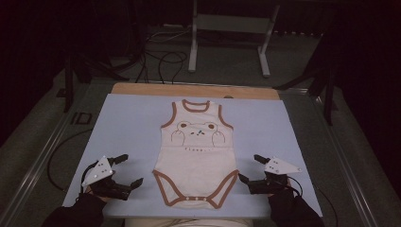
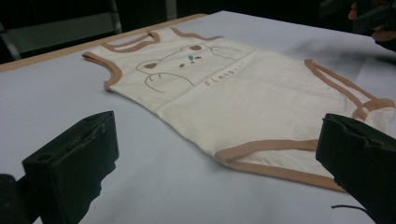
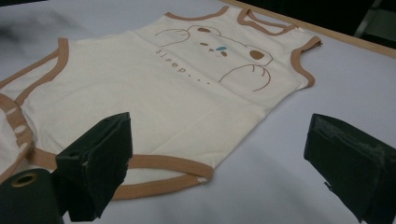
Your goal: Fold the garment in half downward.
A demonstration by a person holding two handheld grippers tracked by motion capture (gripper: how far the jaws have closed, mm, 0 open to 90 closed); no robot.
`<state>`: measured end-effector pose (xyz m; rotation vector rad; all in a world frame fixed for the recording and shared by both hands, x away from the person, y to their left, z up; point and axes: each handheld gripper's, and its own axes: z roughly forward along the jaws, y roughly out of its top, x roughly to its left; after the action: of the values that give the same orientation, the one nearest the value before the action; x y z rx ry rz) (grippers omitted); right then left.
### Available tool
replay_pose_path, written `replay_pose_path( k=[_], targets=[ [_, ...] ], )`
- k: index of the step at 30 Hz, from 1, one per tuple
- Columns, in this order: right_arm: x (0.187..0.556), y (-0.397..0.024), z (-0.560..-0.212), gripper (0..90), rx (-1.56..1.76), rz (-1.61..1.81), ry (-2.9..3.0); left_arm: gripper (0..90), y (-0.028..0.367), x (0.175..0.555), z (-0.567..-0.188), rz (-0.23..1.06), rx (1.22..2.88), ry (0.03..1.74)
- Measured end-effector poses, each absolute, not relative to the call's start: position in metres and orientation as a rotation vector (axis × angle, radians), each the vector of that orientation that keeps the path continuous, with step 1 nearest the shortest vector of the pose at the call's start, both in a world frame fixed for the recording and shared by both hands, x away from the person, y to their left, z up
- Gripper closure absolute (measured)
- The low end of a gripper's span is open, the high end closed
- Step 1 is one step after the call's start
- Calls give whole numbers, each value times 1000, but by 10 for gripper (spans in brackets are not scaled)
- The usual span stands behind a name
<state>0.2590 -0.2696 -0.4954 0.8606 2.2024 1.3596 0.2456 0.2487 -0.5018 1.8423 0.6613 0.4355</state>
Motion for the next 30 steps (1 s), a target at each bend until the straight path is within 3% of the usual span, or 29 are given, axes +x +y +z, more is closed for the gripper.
replay_pose_path(
  k=[30],
  targets=[
    [251, -255, -477, 71, 867, 1377, 2221, 1, 243, 243, -489, 401, 1891, 608]
  ],
)
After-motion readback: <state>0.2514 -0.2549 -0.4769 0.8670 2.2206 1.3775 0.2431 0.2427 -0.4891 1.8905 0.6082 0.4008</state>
